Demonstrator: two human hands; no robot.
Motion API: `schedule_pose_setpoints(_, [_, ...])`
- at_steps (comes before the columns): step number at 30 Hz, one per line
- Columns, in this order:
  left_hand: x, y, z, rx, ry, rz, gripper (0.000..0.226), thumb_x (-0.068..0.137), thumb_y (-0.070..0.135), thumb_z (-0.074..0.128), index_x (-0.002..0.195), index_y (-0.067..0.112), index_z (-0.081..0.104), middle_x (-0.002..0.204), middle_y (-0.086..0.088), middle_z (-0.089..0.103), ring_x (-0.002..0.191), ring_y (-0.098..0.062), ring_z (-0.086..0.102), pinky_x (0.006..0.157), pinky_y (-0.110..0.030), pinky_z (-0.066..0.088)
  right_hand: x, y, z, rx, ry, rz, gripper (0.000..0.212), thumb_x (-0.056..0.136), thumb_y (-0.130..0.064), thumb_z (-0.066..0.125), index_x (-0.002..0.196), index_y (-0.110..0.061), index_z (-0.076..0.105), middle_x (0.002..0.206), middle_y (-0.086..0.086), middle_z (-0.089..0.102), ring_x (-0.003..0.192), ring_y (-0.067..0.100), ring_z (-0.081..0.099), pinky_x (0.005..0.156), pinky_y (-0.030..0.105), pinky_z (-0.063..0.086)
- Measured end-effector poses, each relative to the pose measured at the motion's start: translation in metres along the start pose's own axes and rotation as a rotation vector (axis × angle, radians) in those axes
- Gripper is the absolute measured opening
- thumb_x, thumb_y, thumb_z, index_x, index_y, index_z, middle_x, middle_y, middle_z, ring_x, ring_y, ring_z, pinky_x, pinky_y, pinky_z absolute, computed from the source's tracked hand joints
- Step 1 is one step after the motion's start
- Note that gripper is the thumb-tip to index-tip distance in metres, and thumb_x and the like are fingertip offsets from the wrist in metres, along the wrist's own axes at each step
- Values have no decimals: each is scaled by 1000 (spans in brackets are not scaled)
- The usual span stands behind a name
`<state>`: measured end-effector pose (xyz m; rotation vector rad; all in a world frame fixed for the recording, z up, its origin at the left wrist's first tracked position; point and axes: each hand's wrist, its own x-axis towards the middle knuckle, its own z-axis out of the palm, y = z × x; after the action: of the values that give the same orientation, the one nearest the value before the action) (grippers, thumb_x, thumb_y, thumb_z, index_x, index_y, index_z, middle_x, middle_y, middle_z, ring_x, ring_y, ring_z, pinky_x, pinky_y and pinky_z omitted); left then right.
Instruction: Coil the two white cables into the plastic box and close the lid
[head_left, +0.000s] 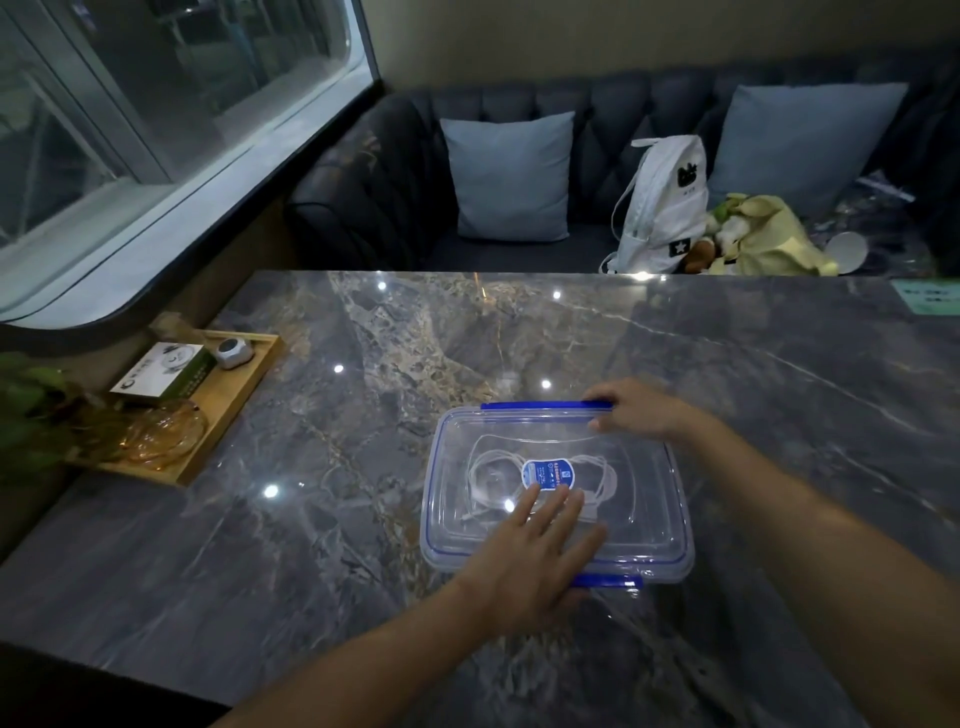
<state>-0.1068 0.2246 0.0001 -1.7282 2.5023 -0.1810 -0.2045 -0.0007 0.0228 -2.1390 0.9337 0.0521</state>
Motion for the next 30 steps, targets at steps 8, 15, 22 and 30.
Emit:
schedule_pose_setpoints(8, [5,-8,-2,-168,155,-22,54,73,52,67,107,10,64,122,-16,64,115,-30,60,93,-48,51,7,-19,21,-199,80,0,39,87,-42,53,123,-27,53,133,10,50,127,27,41,107,53,28])
schedule_pose_setpoints(15, [5,-6,0,-88,225,20,46,76,49,65,97,9,66,116,-16,68,109,-29,64,92,-42,52,9,-16,27,-153,201,-35,34,85,-37,60,116,-23,61,122,3,62,113,24,53,104,45,33])
schedule_pose_setpoints(22, [6,-4,3,-192,209,-20,40,75,35,70,100,4,63,120,-19,65,112,-32,61,96,-45,49,8,-16,29,-168,238,-52,28,85,-35,60,109,-22,66,113,6,66,107,25,57,99,39,36])
schedule_pose_setpoints(30, [3,-8,-8,-440,100,-164,58,84,46,56,127,8,49,132,-10,57,120,-28,54,96,-42,48,2,-22,29,-307,175,-62,29,89,-36,51,112,-20,60,116,8,62,107,26,56,94,40,38])
